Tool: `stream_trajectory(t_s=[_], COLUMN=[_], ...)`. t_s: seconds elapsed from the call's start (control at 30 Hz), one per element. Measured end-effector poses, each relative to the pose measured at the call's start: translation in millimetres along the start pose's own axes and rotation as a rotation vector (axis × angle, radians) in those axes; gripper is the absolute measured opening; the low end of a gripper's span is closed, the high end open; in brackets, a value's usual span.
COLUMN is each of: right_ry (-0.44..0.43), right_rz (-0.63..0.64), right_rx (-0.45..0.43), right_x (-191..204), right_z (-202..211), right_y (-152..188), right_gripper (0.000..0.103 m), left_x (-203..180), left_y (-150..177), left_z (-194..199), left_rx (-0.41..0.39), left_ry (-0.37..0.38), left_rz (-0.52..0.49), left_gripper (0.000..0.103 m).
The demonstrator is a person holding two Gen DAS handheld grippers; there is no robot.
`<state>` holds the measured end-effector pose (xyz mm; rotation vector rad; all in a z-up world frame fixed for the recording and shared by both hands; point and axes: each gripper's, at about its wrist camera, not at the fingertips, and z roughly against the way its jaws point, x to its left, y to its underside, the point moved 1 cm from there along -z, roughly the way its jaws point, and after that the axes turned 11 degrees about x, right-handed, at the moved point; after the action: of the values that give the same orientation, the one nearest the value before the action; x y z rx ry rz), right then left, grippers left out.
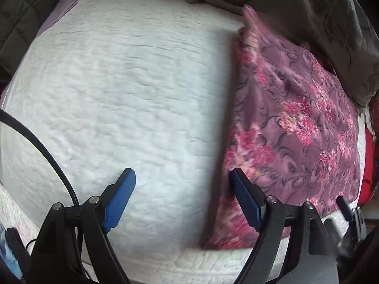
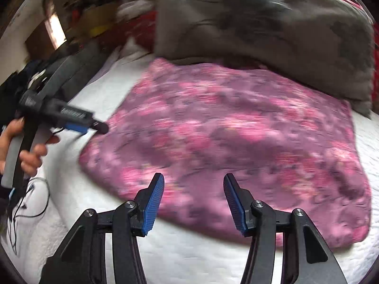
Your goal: Fold small clothes
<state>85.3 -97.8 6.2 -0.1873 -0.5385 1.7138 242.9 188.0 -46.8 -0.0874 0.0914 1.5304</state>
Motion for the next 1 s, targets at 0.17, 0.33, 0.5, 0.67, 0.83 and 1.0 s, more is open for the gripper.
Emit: stream_trajectory(t_s=[0.17, 0.33, 0.5, 0.67, 0.83, 1.0], right_ry=[0.005, 0.05, 0.137, 0.304, 0.353, 0.269], right_rz=[0.136, 0.23, 0.337, 0.484, 0.466, 0.396], right_rx=[-0.002, 0.017, 0.014, -0.061, -0.112, -0.134], right_x=[66.0, 107.3, 138.8, 166.7, 171.3, 153.1], right_z=[-14.1, -42.6, -59.2, -78.0, -86.5, -80.1], right_y=[-1.3, -3.1, 5.0, 6.5, -10.1, -25.9], right_gripper=[0.057, 0.058, 0.062, 0.064, 0.054, 0.013], left_x=[40.4, 59.9, 85.1, 92.7, 67.5, 42.5], left_y=[6.2, 13.2, 15.5, 3.6, 4.6, -25.2], left_z=[16.7, 19.2, 21.3, 21.6, 28.5, 28.0], left_rx=[-0.01, 0.014, 0.019, 0.042, 0.051, 0.067], left_ry=[0.089, 0.155, 0.18, 0.222, 0.331, 0.417], left_rz=[0.084, 0.088, 0.079, 0.089, 0.085, 0.077], left_gripper=[0.082, 0.082, 0.082, 0.082, 0.082, 0.082])
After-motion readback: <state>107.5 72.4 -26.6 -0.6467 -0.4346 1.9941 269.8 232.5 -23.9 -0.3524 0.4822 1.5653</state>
